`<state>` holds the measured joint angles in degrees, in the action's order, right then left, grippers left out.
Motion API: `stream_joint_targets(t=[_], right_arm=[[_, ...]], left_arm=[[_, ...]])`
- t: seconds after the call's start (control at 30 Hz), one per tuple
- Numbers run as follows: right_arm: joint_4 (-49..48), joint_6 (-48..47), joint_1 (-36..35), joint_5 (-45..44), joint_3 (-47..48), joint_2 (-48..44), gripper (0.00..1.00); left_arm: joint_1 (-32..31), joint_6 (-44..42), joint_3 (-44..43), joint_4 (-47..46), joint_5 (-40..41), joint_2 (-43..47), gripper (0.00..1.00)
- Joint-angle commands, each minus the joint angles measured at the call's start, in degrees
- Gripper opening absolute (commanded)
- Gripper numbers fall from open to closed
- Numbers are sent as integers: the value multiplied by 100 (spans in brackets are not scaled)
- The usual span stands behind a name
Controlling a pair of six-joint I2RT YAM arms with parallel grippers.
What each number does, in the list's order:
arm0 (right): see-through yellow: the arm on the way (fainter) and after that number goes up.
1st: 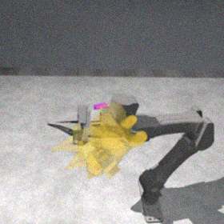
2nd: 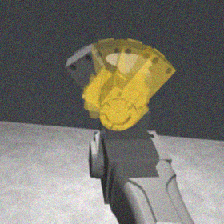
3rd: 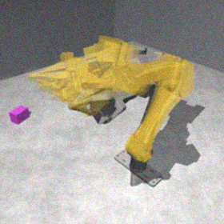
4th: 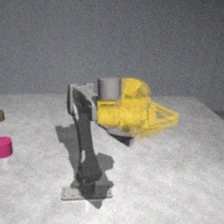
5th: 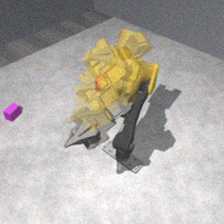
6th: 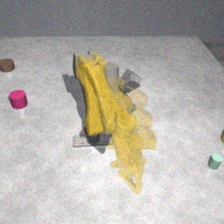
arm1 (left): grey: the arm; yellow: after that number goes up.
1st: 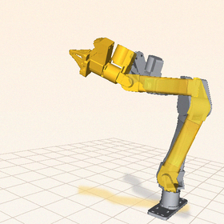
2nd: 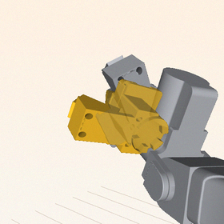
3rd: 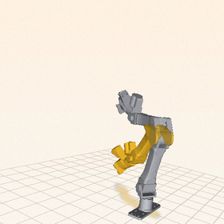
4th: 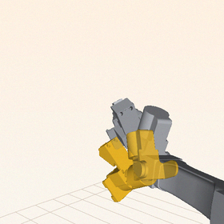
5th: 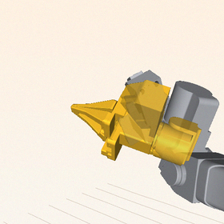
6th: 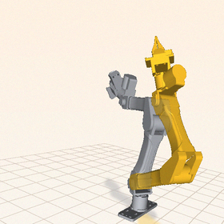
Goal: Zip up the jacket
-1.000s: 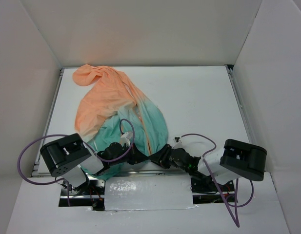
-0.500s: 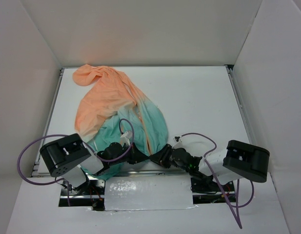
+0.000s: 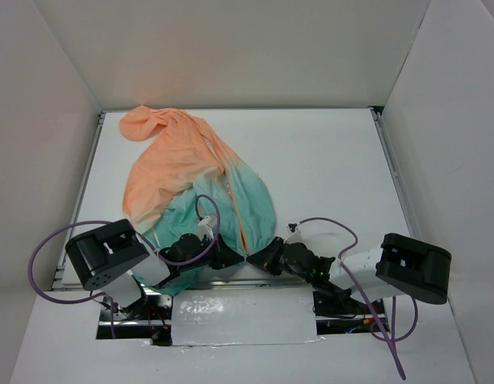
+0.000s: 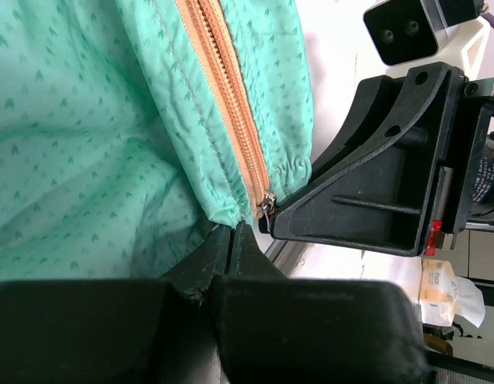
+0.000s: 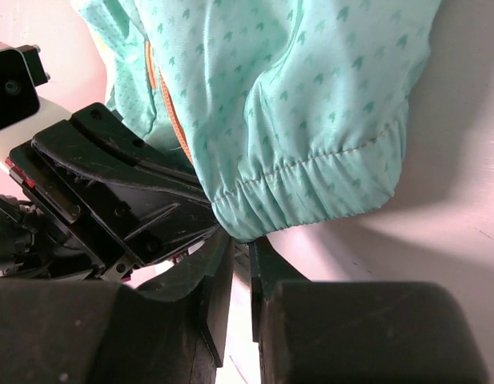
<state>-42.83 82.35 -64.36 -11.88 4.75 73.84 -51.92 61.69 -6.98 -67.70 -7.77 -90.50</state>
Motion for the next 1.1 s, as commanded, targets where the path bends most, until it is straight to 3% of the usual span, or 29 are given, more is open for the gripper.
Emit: stream_joint_targets(t=[0.0, 0.37, 0.43, 0.53, 1.07], right_arm=[[116, -78, -24, -183, 140, -37, 19], [1127, 185, -33, 71, 526, -125, 12], [1075, 229, -24, 159, 500, -133, 12], [1005, 273, -33, 203, 483, -125, 23], [829, 405, -33, 98, 369, -160, 21]], left_arm=[[-29, -105, -40, -243, -76, 23, 0], [-37, -140, -66, -252, -93, -3, 0], [-37, -140, -58, -270, -102, -12, 0], [-37, -131, -49, -296, -111, -12, 0], [-29, -122, -22, -392, -119, -64, 0]])
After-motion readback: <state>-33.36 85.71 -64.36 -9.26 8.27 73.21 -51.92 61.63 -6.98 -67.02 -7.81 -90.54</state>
